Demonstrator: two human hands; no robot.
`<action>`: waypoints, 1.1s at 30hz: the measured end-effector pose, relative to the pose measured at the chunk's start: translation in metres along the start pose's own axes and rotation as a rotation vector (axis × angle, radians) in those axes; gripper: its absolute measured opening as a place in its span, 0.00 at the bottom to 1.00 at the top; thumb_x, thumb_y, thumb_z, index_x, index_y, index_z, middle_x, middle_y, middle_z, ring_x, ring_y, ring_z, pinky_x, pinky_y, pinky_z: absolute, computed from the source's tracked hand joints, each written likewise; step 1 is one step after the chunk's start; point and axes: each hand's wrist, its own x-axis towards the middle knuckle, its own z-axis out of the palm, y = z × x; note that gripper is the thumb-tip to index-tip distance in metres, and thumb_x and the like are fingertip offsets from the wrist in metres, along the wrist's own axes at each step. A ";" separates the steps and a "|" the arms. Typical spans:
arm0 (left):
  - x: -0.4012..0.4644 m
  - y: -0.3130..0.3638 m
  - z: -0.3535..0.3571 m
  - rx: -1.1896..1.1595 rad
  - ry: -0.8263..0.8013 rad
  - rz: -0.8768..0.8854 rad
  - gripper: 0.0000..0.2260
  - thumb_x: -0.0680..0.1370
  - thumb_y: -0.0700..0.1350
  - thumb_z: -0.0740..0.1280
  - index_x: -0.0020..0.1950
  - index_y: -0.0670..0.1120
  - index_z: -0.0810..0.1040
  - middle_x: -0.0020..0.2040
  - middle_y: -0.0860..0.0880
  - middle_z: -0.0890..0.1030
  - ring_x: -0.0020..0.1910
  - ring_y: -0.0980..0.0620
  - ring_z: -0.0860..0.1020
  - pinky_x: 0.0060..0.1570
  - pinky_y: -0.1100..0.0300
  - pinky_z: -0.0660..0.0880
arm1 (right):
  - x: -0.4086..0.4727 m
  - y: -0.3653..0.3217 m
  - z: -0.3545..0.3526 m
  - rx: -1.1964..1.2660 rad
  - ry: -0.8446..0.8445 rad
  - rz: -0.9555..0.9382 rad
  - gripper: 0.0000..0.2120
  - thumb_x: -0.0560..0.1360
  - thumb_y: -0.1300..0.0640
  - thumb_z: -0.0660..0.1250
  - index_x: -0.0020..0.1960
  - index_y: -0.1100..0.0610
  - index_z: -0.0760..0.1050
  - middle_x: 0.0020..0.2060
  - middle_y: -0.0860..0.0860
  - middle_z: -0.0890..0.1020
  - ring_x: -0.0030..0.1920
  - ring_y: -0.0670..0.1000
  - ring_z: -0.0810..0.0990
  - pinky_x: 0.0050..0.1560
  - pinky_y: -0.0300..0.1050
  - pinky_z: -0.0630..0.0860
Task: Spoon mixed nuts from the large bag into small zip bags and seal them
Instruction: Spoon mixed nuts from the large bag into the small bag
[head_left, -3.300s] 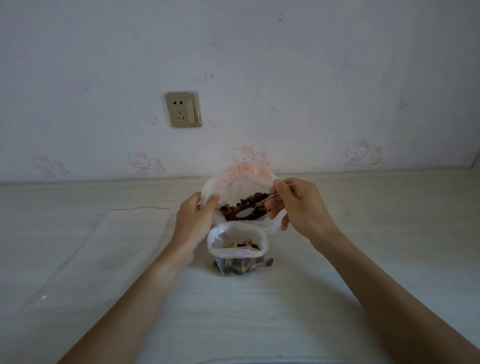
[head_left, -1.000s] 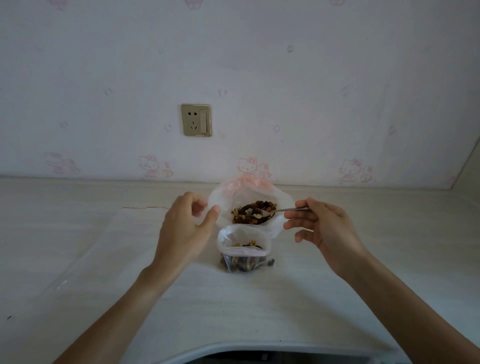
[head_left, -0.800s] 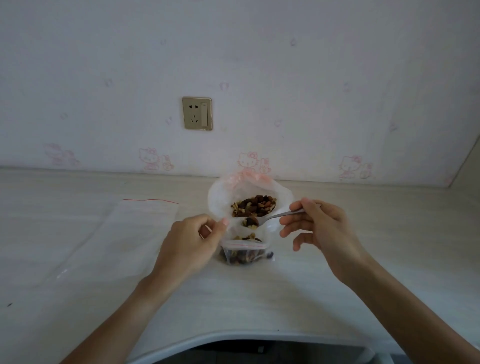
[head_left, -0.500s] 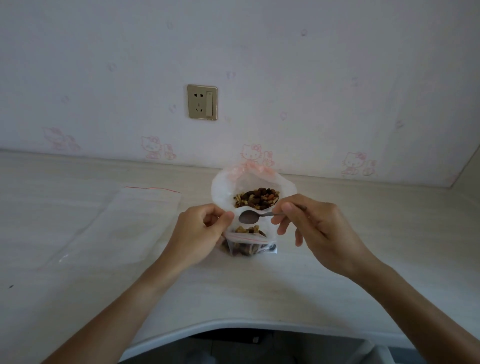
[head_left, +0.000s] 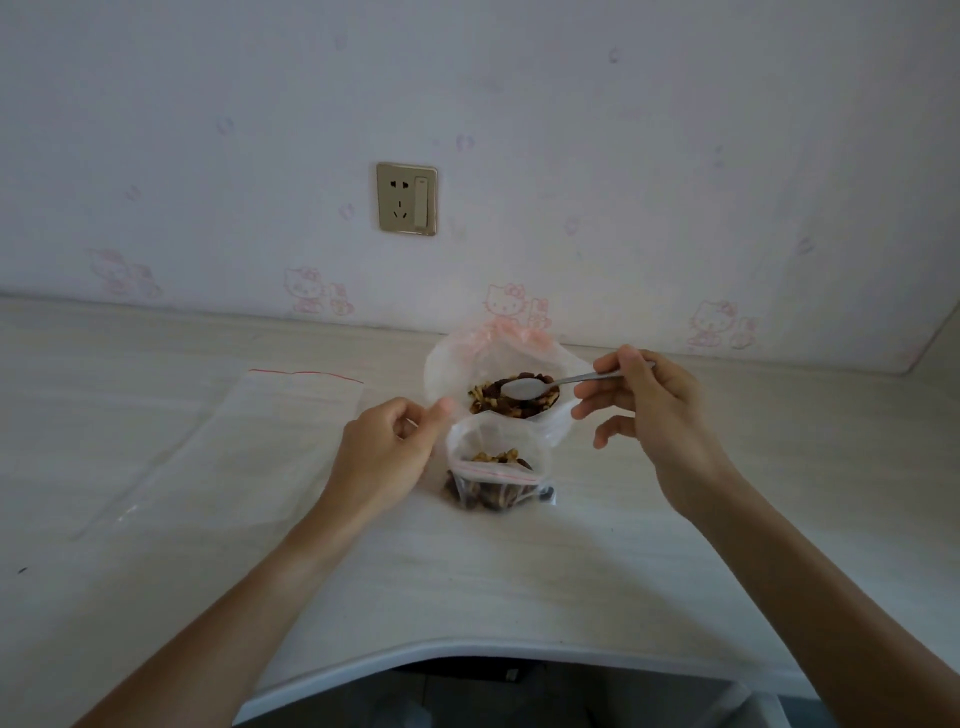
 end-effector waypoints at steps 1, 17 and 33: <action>0.004 0.001 -0.001 0.022 0.002 -0.052 0.22 0.79 0.66 0.65 0.42 0.48 0.81 0.33 0.55 0.85 0.38 0.52 0.83 0.42 0.55 0.77 | 0.003 0.001 0.000 -0.010 0.015 0.021 0.17 0.87 0.52 0.56 0.51 0.61 0.78 0.39 0.58 0.86 0.38 0.58 0.85 0.27 0.48 0.78; 0.049 0.004 0.024 -0.127 -0.196 -0.030 0.07 0.76 0.45 0.75 0.54 0.49 0.83 0.47 0.53 0.88 0.47 0.53 0.86 0.54 0.47 0.84 | 0.026 0.020 0.022 -0.285 0.018 0.062 0.16 0.86 0.53 0.61 0.47 0.62 0.79 0.33 0.56 0.86 0.33 0.59 0.86 0.26 0.45 0.78; 0.045 0.001 0.025 -0.361 -0.246 -0.036 0.08 0.79 0.43 0.73 0.56 0.53 0.85 0.49 0.53 0.88 0.47 0.53 0.87 0.45 0.60 0.82 | 0.017 0.029 0.028 0.009 0.070 0.292 0.15 0.86 0.57 0.59 0.52 0.65 0.80 0.41 0.59 0.88 0.38 0.57 0.88 0.30 0.44 0.80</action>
